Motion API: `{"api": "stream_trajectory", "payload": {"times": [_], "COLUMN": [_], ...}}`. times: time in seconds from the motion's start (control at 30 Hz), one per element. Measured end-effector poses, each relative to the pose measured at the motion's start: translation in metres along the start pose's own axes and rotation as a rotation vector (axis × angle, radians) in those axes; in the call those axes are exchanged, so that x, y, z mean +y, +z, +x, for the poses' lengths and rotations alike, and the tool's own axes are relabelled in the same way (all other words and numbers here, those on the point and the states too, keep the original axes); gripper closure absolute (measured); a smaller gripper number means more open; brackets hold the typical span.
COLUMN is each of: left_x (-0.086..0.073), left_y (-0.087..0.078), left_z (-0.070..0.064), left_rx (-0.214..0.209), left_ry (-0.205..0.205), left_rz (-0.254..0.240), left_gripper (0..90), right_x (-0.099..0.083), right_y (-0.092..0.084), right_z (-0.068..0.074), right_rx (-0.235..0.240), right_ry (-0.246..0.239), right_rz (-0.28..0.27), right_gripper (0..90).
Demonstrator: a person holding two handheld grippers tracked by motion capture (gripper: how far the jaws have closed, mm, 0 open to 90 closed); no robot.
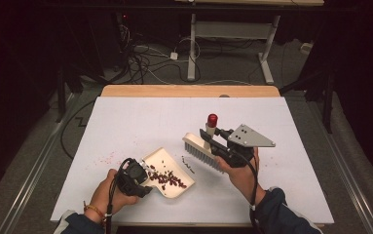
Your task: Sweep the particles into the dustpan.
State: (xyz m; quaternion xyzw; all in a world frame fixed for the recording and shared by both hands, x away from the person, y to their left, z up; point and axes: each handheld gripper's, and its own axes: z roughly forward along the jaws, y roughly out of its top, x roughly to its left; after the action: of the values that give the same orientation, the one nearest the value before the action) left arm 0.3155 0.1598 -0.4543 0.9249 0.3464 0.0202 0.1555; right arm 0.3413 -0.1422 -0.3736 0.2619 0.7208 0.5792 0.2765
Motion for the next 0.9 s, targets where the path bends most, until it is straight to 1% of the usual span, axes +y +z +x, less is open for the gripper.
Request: {"api": "stream_trajectory", "payload": {"times": [0.07,0.1,0.13,0.17,0.23,0.3,0.33,0.37,0.4,0.43,0.47,0.5,0.53,0.57,0.6,0.63,0.67,0.7,0.77,0.8,0.83,0.87,0.9], "left_x": [-0.002,-0.002,-0.002,-0.002,-0.002,-0.002,-0.001,-0.001,-0.002,-0.002,-0.002,-0.001,-0.001,-0.001,-0.001,-0.001,-0.001,-0.001,-0.001,-0.001,-0.001,-0.001,-0.001], "left_y": [0.001,0.001,0.002,0.002,0.002,0.002,0.003,0.003,0.003,0.003,0.003,0.003,0.003,0.003,0.003,0.003,0.003,0.003,0.003,0.003,0.003,0.003,0.003], "left_z": [-0.001,-0.002,-0.001,-0.001,-0.002,-0.002,-0.002,-0.002,-0.002,-0.002,-0.002,-0.003,-0.003,-0.003,-0.003,-0.003,-0.003,-0.003,-0.003,-0.003,-0.003,-0.003,-0.003], "left_rx": [0.003,0.002,0.0,-0.001,0.001,0.004,0.004,0.003,0.002,0.002,0.004,0.008,0.008,0.009,0.01,0.011,0.013,0.012,0.014,0.013,0.013,0.014,0.014], "left_ry": [0.004,0.0,-0.006,-0.006,-0.006,-0.003,-0.002,-0.003,-0.004,-0.004,-0.004,-0.003,-0.003,-0.001,0.0,0.001,0.002,0.001,0.001,0.001,0.001,0.001,0.001], "left_rz": [0.008,0.008,0.006,0.005,0.008,0.014,0.015,0.015,0.014,0.013,0.014,0.015,0.015,0.017,0.019,0.019,0.019,0.019,0.017,0.016,0.016,0.016,0.016], "left_gripper": [63.9,63.9,63.9,63.9,63.8,63.9,63.9,63.9,63.9,63.9,63.9,63.9,63.9,63.9,63.9,63.9,63.9,63.9,63.9,63.9,63.9,63.9,63.9], "right_x": [-0.006,-0.012,-0.012,-0.016,-0.017,-0.018,-0.019,-0.019,-0.018,-0.018,-0.018,-0.018,-0.017,-0.017,-0.015,-0.014,-0.013,-0.011,-0.007,-0.007,-0.004,-0.004,-0.003], "right_y": [0.005,0.01,0.01,0.016,0.018,0.022,0.026,0.026,0.028,0.029,0.029,0.028,0.027,0.027,0.025,0.024,0.023,0.021,0.017,0.017,0.014,0.014,0.012], "right_z": [-0.003,-0.003,-0.003,-0.003,-0.002,0.0,0.004,0.004,0.006,0.015,0.015,0.027,0.033,0.033,0.044,0.048,0.051,0.054,0.055,0.055,0.05,0.05,0.046], "right_rx": [-0.026,-0.046,-0.046,-0.056,-0.06,-0.057,-0.045,-0.045,-0.015,0.009,0.009,0.05,0.064,0.064,0.084,0.111,0.127,0.13,0.106,0.106,0.112,0.112,0.112], "right_ry": [-0.022,-0.033,-0.033,-0.038,-0.044,-0.056,-0.062,-0.062,-0.053,-0.05,-0.05,-0.04,-0.028,-0.028,-0.03,-0.01,-0.003,-0.011,-0.042,-0.042,-0.031,-0.031,-0.018], "right_rz": [0.019,0.033,0.033,0.049,0.056,0.049,0.047,0.047,0.05,0.061,0.061,0.06,0.059,0.059,0.048,0.032,0.02,0.011,-0.023,-0.023,-0.034,-0.034,-0.036], "right_gripper": [69.9,69.9,69.9,69.9,69.9,69.9,70.0,70.0,70.0,69.9,69.9,69.8,69.9,69.9,70.0,70.1,70.1,70.1,70.0,70.0,70.0,70.0,70.0]}}
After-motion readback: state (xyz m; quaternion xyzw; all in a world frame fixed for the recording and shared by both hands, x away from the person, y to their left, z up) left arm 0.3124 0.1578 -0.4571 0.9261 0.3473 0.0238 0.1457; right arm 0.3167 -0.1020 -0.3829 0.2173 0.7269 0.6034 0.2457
